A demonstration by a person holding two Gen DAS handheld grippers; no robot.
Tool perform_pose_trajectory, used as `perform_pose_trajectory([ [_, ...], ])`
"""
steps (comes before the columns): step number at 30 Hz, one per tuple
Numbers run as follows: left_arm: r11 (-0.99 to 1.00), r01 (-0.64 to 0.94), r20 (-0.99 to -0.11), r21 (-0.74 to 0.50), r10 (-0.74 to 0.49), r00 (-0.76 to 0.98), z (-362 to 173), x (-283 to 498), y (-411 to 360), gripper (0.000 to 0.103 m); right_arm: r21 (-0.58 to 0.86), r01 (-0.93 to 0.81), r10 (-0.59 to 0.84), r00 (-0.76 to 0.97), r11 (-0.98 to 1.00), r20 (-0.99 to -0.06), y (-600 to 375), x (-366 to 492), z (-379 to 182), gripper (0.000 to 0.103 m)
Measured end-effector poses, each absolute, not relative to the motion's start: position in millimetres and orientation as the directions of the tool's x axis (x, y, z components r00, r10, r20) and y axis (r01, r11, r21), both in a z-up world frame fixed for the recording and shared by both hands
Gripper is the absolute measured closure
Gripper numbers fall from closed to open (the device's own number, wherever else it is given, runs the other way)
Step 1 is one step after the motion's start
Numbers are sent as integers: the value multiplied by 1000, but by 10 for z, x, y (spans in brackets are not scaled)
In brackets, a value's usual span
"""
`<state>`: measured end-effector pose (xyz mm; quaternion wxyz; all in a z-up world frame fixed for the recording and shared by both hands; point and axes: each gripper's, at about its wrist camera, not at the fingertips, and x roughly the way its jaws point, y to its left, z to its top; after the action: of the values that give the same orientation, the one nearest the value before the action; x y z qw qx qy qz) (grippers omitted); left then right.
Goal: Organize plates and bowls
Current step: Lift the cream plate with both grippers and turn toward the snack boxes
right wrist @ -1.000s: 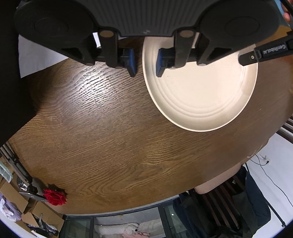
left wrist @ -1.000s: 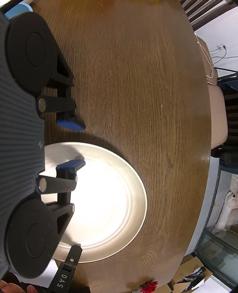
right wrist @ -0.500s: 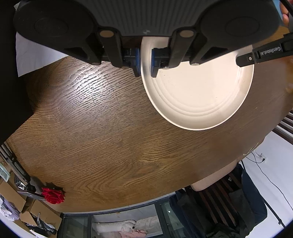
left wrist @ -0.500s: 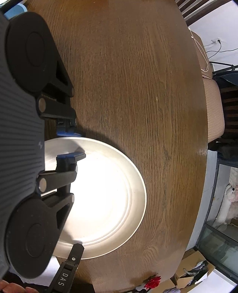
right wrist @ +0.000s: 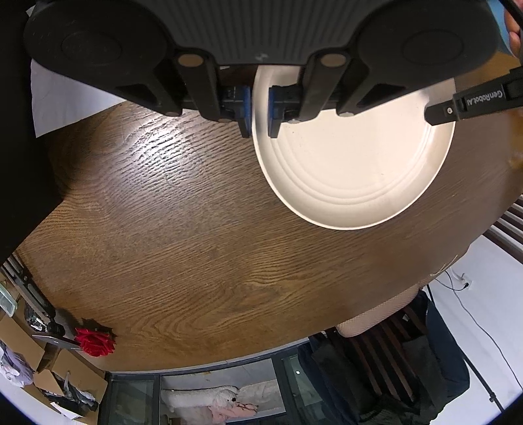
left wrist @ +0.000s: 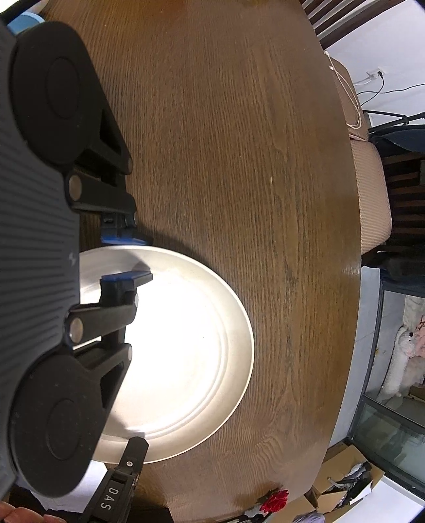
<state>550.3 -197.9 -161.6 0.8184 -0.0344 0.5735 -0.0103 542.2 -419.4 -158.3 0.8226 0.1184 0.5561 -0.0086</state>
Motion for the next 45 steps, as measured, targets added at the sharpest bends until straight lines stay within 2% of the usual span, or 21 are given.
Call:
perform_pose_trajectory([
  [17, 997, -28, -926, -72, -57, 372, -1464, 5378, -1943, 88, 183, 125, 119, 404, 975, -907, -4118, 5331, -1449, 94],
  [45, 991, -104, -897, -80, -26, 442, -922, 4922, -1463, 88, 190, 9, 165, 454, 982, -876, -3586, 4998, -886, 94],
])
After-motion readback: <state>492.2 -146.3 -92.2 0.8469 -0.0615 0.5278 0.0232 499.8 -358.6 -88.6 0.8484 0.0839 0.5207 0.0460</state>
